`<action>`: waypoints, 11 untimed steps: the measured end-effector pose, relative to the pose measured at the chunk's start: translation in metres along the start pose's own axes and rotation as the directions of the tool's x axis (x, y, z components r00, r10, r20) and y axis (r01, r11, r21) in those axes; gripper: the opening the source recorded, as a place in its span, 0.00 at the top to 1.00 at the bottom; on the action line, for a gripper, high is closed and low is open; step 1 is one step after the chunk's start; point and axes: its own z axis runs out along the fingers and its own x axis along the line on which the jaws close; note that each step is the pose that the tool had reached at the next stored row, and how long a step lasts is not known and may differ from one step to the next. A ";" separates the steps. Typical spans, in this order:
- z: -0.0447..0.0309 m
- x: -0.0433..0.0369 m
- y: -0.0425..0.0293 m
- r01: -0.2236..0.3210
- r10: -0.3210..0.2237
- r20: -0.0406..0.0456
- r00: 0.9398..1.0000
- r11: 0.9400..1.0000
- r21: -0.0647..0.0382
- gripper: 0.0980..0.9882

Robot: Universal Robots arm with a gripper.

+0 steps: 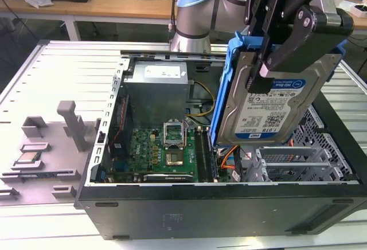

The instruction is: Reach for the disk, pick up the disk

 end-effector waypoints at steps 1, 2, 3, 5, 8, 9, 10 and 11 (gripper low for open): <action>0.0006 0.0000 -0.0007 0.000 0.000 0.000 1.000 1.000 0.000 0.70; 0.0013 0.0000 -0.0014 0.000 0.000 0.000 1.000 1.000 0.000 0.70; 0.0020 0.0001 -0.0025 0.000 0.000 0.000 1.000 1.000 0.000 0.70; 0.0030 0.0000 -0.0054 0.000 0.000 0.000 1.000 1.000 -0.001 0.70; 0.0040 0.0000 -0.0105 0.000 0.000 0.000 1.000 1.000 -0.001 0.70; 0.0042 0.0000 -0.0118 0.000 0.000 0.000 1.000 1.000 -0.001 0.70; 0.0043 0.0000 -0.0130 0.000 0.000 0.000 1.000 1.000 -0.001 0.70; 0.0045 -0.0001 -0.0143 0.000 0.000 0.000 1.000 1.000 -0.001 0.70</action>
